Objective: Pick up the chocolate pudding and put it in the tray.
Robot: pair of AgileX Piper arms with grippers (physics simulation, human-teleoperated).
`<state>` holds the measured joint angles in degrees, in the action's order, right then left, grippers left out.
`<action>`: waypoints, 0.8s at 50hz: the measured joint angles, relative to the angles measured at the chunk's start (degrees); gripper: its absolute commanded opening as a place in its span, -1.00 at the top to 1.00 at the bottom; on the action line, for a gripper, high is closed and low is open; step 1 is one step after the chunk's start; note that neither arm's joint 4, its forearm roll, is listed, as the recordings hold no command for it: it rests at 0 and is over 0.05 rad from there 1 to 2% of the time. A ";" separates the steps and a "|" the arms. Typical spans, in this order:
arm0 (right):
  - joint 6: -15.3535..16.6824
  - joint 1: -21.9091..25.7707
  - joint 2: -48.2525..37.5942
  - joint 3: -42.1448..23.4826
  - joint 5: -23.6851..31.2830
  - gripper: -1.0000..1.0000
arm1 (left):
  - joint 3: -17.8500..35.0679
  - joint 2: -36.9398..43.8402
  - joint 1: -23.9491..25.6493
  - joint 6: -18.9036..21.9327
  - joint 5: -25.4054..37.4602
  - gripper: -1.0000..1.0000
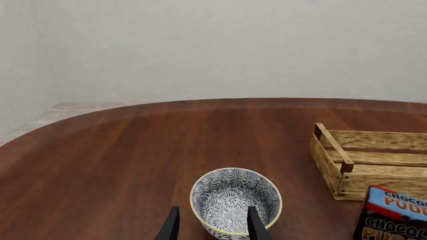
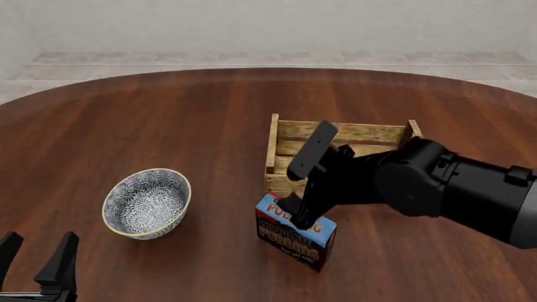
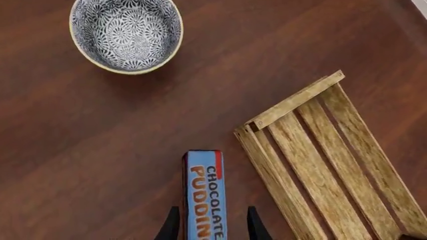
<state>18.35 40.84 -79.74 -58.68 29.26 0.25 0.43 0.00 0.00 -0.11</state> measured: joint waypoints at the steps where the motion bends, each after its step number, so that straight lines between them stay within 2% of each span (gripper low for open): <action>1: 0.15 0.00 -0.07 0.04 0.05 -1.00 | 0.00 0.00 0.00 0.00 0.00 -1.00; 14: 0.70 0.15 -0.99 0.70 -0.20 -1.00 | 0.00 0.00 0.00 0.00 0.00 -1.00; 40: -1.14 0.48 -3.21 2.26 -2.52 -1.00 | 0.00 0.00 0.00 0.00 0.00 -1.00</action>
<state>17.21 41.32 -82.95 -56.42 26.74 0.25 0.43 0.00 0.00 -0.11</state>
